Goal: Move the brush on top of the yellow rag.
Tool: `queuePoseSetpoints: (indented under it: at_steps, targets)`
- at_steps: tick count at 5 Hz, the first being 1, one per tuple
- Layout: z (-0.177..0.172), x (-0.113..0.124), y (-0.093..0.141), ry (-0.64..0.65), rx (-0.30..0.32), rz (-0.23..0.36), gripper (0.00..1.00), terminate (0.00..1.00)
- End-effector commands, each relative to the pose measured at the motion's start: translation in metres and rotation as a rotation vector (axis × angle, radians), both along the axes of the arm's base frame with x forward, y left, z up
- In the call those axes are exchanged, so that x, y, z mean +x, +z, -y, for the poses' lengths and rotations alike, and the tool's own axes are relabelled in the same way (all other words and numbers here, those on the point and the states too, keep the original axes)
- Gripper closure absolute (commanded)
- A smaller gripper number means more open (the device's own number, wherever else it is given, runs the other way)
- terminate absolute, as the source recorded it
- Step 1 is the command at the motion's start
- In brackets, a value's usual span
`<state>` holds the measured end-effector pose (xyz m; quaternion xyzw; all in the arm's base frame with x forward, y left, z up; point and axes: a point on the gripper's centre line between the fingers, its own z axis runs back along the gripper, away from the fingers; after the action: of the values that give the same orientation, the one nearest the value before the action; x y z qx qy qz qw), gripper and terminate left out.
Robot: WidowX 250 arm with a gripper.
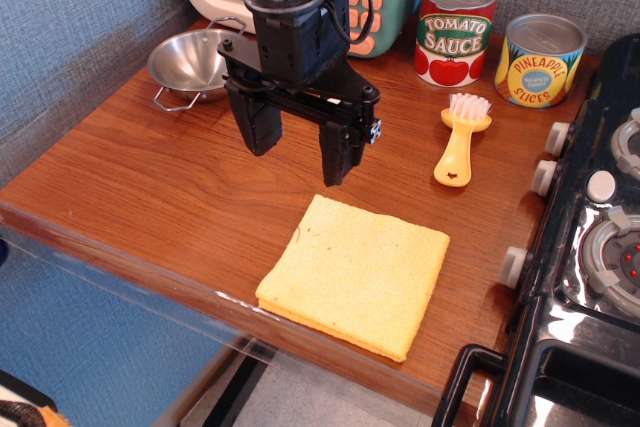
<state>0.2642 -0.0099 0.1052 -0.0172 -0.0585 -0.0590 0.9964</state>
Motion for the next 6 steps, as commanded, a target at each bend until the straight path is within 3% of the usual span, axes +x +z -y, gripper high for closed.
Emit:
queuePoseSetpoints:
  at_steps: [1,2,4,5,6]
  targets:
    - [0.0,0.0,0.0,0.0,0.0,0.0,0.0,0.0]
    - [0.014,0.037,-0.006,0.043,-0.006,0.016,0.0,0.0]
    - [0.05,0.119,-0.035,0.208,0.043,0.026,0.0,0.0]
    - [0.063,0.15,-0.051,0.269,0.082,0.039,0.0,0.0]
    - [0.065,0.163,-0.071,0.31,0.096,0.012,0.0,0.0]
